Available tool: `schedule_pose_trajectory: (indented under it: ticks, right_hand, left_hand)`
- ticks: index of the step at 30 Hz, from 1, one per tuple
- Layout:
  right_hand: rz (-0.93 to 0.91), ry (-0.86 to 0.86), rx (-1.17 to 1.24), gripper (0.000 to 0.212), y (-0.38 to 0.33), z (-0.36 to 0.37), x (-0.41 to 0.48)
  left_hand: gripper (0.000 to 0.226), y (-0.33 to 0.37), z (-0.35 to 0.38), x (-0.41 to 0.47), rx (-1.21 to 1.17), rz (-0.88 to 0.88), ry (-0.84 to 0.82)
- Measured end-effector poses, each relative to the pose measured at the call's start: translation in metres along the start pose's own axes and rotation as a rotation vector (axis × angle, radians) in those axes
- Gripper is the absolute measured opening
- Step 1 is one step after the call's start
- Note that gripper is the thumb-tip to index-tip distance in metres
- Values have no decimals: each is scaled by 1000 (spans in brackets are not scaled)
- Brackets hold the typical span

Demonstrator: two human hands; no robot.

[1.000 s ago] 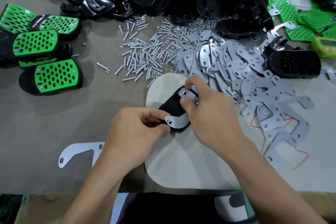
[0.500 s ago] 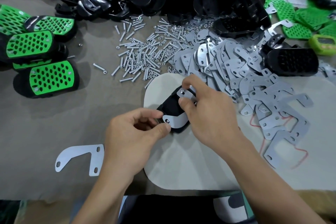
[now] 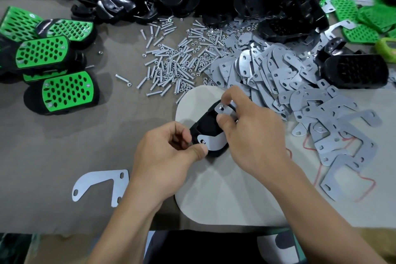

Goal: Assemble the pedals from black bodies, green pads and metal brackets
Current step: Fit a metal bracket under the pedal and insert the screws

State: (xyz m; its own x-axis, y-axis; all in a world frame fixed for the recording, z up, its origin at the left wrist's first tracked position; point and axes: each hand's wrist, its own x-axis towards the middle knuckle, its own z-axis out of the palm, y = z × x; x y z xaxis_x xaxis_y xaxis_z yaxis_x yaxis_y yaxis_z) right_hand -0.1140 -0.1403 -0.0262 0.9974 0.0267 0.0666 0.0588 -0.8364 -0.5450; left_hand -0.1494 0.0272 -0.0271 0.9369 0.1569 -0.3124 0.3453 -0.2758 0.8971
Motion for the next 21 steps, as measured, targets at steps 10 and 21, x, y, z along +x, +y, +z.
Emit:
schedule_pose_trajectory:
  ticks: [10, 21]
  right_hand:
    - [46, 44, 51, 19, -1, 2, 1]
    - [42, 63, 52, 21, -4, 0, -3]
  left_hand:
    - [27, 6, -2, 8, 117, -46, -87]
    - [27, 9, -1, 8, 172, -38, -112]
